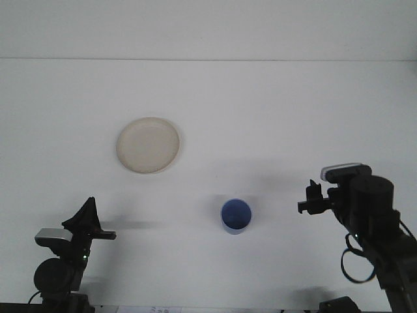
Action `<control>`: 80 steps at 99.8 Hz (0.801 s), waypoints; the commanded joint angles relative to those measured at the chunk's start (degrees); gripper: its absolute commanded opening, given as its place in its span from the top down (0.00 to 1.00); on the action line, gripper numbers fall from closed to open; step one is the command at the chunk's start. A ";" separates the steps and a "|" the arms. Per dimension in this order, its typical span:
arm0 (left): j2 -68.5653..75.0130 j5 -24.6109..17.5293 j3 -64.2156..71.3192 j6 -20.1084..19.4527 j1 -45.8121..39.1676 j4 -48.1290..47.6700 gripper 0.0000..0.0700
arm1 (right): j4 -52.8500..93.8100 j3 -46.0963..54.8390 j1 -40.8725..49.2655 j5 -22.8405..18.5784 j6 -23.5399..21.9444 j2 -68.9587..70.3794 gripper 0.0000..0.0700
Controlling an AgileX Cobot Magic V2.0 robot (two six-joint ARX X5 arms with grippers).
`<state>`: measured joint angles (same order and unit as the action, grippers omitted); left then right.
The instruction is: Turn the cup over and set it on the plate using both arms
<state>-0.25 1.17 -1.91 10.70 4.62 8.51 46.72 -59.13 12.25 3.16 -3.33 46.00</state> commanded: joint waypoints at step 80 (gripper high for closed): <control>-1.92 0.04 -9.66 4.90 0.00 -6.40 0.98 | -8.11 15.98 0.11 2.97 -5.68 -17.07 1.00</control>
<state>-1.15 1.17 -6.44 13.87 4.62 3.07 39.33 -42.68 12.25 6.17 -8.32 28.84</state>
